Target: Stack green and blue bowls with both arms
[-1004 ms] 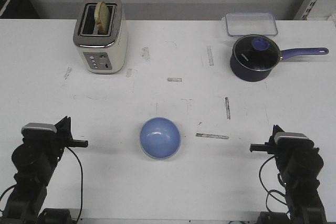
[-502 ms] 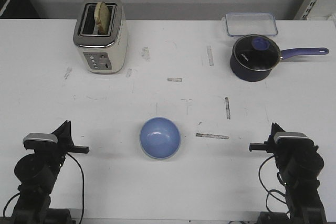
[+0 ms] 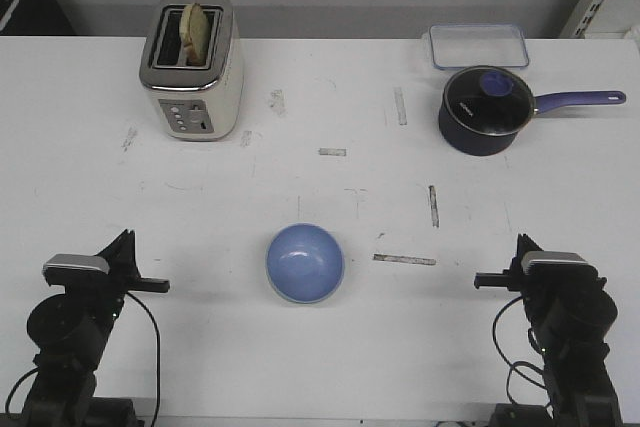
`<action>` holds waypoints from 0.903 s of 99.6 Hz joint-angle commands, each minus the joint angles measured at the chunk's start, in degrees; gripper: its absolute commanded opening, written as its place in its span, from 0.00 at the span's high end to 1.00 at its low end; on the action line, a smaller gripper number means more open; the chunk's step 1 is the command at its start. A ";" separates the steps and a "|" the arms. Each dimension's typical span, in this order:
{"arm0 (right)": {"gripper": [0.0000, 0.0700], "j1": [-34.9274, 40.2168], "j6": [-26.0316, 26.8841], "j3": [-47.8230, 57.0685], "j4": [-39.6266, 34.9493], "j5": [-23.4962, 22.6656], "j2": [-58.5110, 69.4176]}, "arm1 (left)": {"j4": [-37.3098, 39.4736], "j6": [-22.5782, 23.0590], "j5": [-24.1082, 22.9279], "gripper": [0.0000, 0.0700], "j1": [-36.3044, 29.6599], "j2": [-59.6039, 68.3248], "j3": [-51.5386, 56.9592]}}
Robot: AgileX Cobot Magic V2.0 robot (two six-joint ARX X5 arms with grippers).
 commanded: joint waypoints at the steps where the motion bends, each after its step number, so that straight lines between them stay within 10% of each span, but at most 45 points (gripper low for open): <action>1: 1.00 -0.02 0.74 0.15 0.63 -0.02 0.24 | 0.68 0.13 -0.24 1.00 0.02 -1.40 -0.63; 46: 1.00 -0.02 0.74 0.15 0.83 -0.02 0.24 | 9.79 0.31 0.07 1.00 0.24 -23.69 -24.41; 90: 1.00 -0.02 0.74 0.15 0.90 -0.02 0.24 | 7.93 0.11 0.04 1.00 1.07 -23.32 -24.24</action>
